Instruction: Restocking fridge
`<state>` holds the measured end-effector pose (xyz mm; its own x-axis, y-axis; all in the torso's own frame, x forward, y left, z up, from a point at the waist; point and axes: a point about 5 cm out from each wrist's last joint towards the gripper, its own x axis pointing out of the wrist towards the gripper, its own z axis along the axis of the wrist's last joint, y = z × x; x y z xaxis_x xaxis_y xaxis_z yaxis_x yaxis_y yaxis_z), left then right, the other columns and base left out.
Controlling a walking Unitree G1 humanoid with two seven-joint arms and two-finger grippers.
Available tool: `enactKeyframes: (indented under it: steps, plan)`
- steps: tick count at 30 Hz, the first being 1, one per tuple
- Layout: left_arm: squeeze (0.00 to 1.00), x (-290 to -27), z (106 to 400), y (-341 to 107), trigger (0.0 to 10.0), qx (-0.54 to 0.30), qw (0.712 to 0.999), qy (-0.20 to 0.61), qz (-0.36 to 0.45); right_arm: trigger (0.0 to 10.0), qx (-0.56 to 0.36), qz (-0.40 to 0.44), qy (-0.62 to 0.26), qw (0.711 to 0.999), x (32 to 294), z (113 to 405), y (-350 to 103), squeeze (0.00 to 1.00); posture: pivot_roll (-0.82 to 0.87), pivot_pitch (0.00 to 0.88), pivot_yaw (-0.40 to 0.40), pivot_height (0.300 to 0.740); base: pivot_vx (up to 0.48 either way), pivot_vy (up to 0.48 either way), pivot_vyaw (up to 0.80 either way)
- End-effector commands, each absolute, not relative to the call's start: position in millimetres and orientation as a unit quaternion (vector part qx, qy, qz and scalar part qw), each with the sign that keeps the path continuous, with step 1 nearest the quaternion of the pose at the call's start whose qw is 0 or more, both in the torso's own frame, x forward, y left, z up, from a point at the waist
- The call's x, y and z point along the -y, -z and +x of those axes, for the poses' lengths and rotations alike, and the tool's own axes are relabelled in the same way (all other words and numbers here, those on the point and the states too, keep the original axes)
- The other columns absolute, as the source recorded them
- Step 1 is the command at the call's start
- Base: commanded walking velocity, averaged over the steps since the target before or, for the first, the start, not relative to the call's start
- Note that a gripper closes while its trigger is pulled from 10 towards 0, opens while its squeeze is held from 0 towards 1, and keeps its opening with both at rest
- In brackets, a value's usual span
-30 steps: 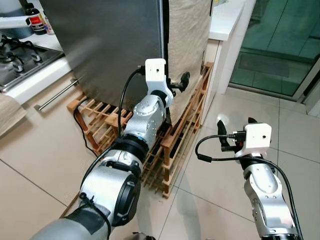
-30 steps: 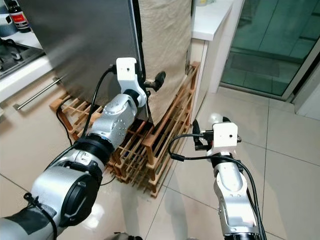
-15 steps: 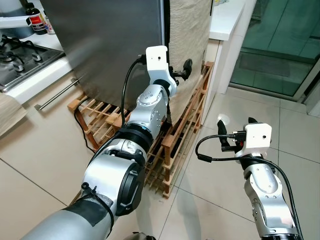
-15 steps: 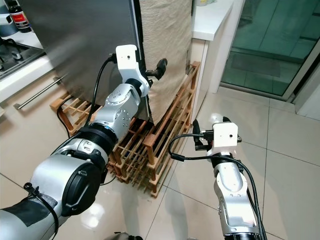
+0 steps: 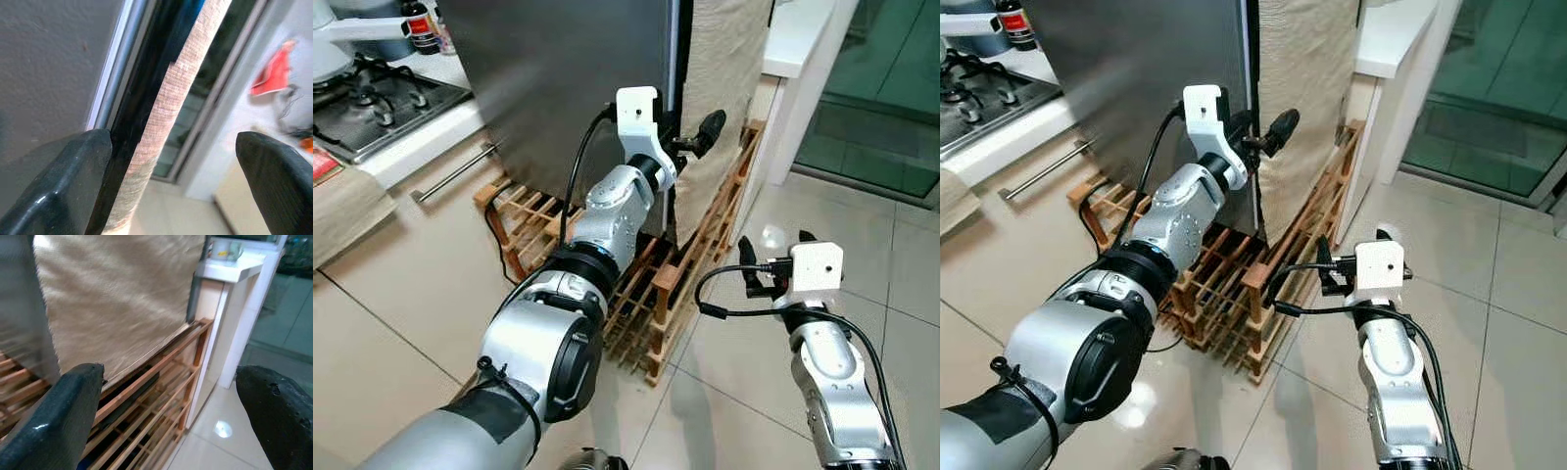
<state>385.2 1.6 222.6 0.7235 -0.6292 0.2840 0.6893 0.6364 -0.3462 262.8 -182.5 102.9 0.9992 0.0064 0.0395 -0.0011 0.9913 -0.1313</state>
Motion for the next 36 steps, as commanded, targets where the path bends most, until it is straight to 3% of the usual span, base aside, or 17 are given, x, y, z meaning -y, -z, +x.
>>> enactKeyframes:
  steps: [1, 2, 5, 8, 11, 15, 16, 17, 18, 20, 24, 25, 27, 30, 31, 34, 36]
  plan:
    - [0.00, 130, 301, -259, 10.0, 0.095, 0.754, 0.586, -0.282, 10.0, 0.030, -0.066, 0.004, 0.997, 183, 261, -107, 0.03, -0.23, 0.000, 0.143, 0.740, 0.000, 0.000, 0.00]
    - [0.00, 130, 301, -259, 10.0, 0.095, 0.754, 0.586, -0.282, 10.0, 0.030, -0.066, 0.004, 0.997, 183, 261, -107, 0.03, -0.23, 0.000, 0.143, 0.740, 0.000, 0.000, 0.00]
    - [0.00, 138, 283, -270, 10.0, 0.115, 0.697, 0.644, -0.295, 10.0, 0.028, -0.067, 0.009, 0.997, 186, 260, -106, 0.03, -0.24, 0.000, 0.147, 0.740, 0.000, 0.000, 0.00]
    - [0.00, 139, 277, -270, 10.0, 0.116, 0.672, 0.668, -0.299, 10.0, 0.026, -0.068, 0.011, 0.997, 187, 259, -105, 0.03, -0.24, 0.000, 0.144, 0.740, 0.000, 0.000, 0.00]
    - [0.00, 138, 277, -267, 10.0, 0.111, 0.666, 0.676, -0.294, 10.0, 0.024, -0.068, 0.012, 0.997, 187, 259, -104, 0.03, -0.23, 0.000, 0.141, 0.740, 0.000, 0.000, 0.00]
    - [0.00, 114, 298, -253, 10.0, 0.100, 0.704, 0.649, -0.272, 10.0, 0.026, -0.068, 0.010, 0.997, 185, 260, -105, 0.03, -0.22, 0.000, 0.135, 0.740, 0.000, 0.000, 0.00]
    - [0.00, 88, 317, -246, 10.0, 0.094, 0.742, 0.611, -0.260, 10.0, 0.027, -0.066, 0.010, 0.997, 185, 261, -106, 0.03, -0.21, 0.000, 0.134, 0.740, 0.000, 0.000, 0.00]
    - [0.00, 88, 317, -246, 10.0, 0.094, 0.742, 0.611, -0.260, 10.0, 0.027, -0.066, 0.010, 0.997, 185, 261, -106, 0.03, -0.21, 0.000, 0.134, 0.740, 0.000, 0.000, 0.00]
    - [0.00, 56, 335, -236, 10.0, 0.095, 0.790, 0.557, -0.236, 10.0, 0.026, -0.063, 0.011, 0.998, 185, 261, -105, 0.04, -0.21, 0.000, 0.134, 0.740, 0.000, 0.000, 0.00]
    - [0.00, 46, 340, -232, 10.0, 0.094, 0.807, 0.536, -0.229, 10.0, 0.026, -0.062, 0.011, 0.998, 185, 261, -105, 0.04, -0.21, 0.000, 0.134, 0.740, 0.000, 0.000, 0.00]
    - [0.00, -35, 364, -218, 10.0, 0.106, 0.878, 0.409, -0.226, 10.0, 0.026, -0.052, 0.013, 0.998, 188, 264, -106, 0.03, -0.16, 0.000, 0.120, 0.740, 0.000, 0.000, 0.00]
    - [0.00, -74, 367, -214, 10.0, 0.120, 0.907, 0.342, -0.216, 10.0, 0.028, -0.050, 0.013, 0.998, 190, 267, -108, 0.03, -0.13, 0.000, 0.106, 0.740, 0.000, 0.000, 0.00]
    - [0.00, -88, 366, -213, 10.0, 0.125, 0.915, 0.320, -0.213, 10.0, 0.028, -0.049, 0.013, 0.998, 190, 268, -108, 0.04, -0.13, 0.000, 0.106, 0.740, 0.000, 0.000, 0.00]
    - [0.00, -154, 362, -198, 10.0, 0.126, 0.960, 0.172, -0.179, 10.0, 0.029, -0.045, 0.007, 0.999, 190, 277, -110, 0.04, -0.08, 0.000, 0.086, 0.740, 0.000, 0.000, 0.24]
    - [0.00, -154, 362, -198, 10.0, 0.126, 0.960, 0.172, -0.179, 10.0, 0.029, -0.045, 0.007, 0.999, 190, 277, -110, 0.04, -0.08, 0.000, 0.086, 0.740, 0.000, 0.000, 0.73]
    - [0.00, -213, 337, -166, 10.0, 0.080, 0.988, 0.016, -0.130, 10.0, 0.034, -0.042, -0.012, 0.998, 183, 291, -116, 0.04, -0.04, 0.000, 0.061, 0.740, 0.000, -0.320, 0.65]
    - [0.00, -214, 332, -163, 10.0, 0.072, 0.989, 0.004, -0.129, 10.0, 0.035, -0.042, -0.016, 0.998, 182, 293, -117, 0.04, -0.02, 0.000, 0.056, 0.740, 0.000, -0.480, 0.61]
